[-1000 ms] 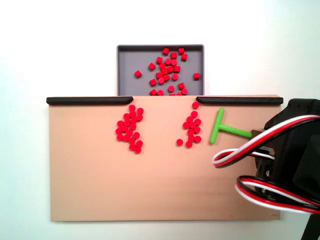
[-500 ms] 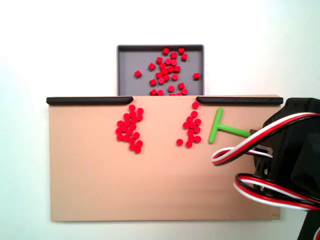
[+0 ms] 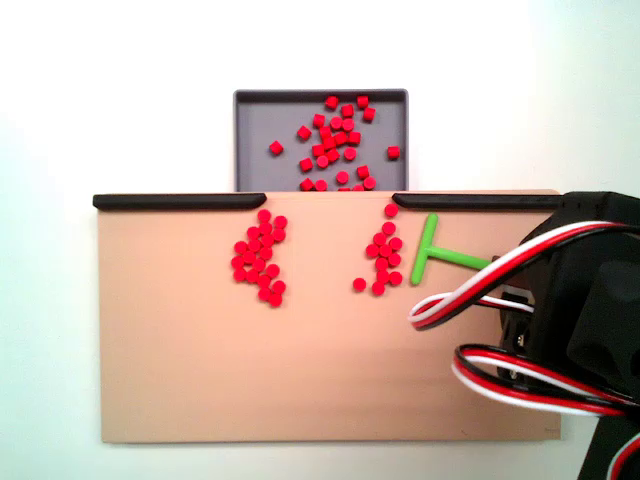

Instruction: Push granules from right to the grey container

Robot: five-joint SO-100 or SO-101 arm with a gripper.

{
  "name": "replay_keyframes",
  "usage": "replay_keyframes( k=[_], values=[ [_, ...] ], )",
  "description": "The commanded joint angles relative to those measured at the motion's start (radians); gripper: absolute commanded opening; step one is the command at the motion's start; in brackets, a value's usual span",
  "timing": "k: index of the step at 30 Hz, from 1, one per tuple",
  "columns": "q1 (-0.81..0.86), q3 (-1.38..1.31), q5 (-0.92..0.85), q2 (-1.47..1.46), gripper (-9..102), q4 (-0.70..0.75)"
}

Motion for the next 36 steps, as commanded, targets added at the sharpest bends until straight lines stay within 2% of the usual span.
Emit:
replay_keyframes(
  k=[1,36],
  values=[
    [-0.008,-0.031,-0.295,0.014,0,0.002],
    [-0.055,-0.031,-0.055,0.034,0,-0.005]
  ],
)
